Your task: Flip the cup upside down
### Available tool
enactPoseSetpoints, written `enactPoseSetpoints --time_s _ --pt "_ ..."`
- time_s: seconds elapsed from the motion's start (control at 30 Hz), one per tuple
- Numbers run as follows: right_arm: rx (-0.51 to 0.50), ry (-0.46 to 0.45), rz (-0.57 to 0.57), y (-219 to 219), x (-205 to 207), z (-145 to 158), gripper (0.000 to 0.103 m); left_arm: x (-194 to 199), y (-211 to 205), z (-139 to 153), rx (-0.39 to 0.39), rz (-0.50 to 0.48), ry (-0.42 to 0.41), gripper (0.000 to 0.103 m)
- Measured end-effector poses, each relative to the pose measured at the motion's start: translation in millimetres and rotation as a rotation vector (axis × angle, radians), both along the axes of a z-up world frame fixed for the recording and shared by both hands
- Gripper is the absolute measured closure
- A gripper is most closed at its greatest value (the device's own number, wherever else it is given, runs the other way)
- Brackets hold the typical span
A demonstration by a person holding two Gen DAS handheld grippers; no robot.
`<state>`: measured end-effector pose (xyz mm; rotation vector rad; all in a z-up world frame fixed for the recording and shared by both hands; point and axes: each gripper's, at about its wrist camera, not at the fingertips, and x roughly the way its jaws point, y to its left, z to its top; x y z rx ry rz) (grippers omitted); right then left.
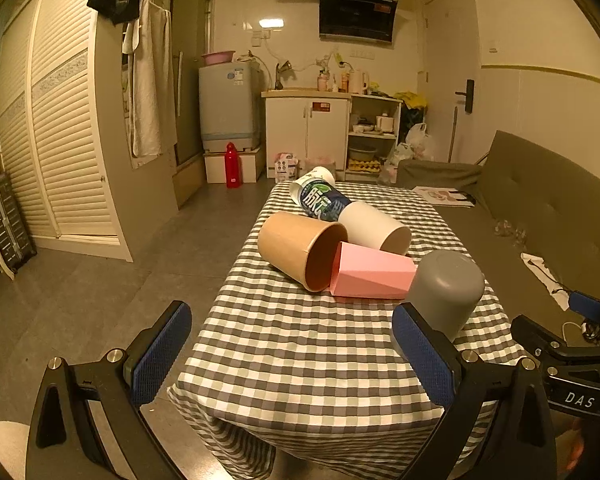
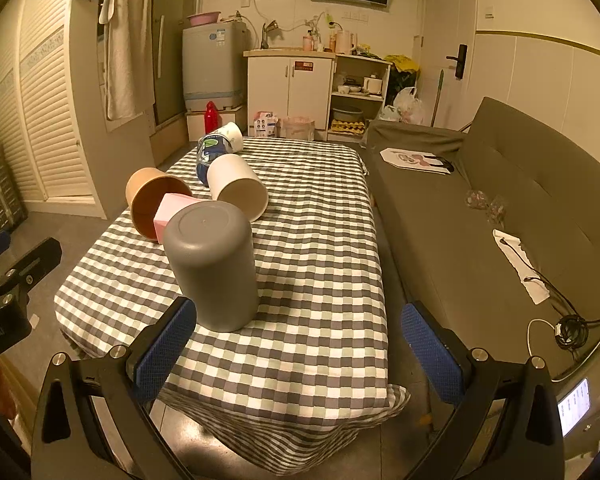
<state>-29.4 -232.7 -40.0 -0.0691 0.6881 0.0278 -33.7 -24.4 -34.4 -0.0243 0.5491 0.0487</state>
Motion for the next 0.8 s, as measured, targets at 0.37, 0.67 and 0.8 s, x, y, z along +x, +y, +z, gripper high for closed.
enactPoseSetpoints --time_s 0.37,0.67,0.8 --pt "0.000 0.001 0.000 0.0 -0.5 0.1 0.000 0.6 1.4 -1.3 0.003 0.005 0.006 0.000" --pt "-0.003 0.013 0.003 0.5 0.8 -2.3 0.000 1.2 3.0 -3.4 0.002 0.014 0.011 0.000" --pt "-0.006 0.014 0.005 1.3 0.5 -2.8 0.000 1.1 2.9 -3.3 0.005 0.011 0.007 0.000"
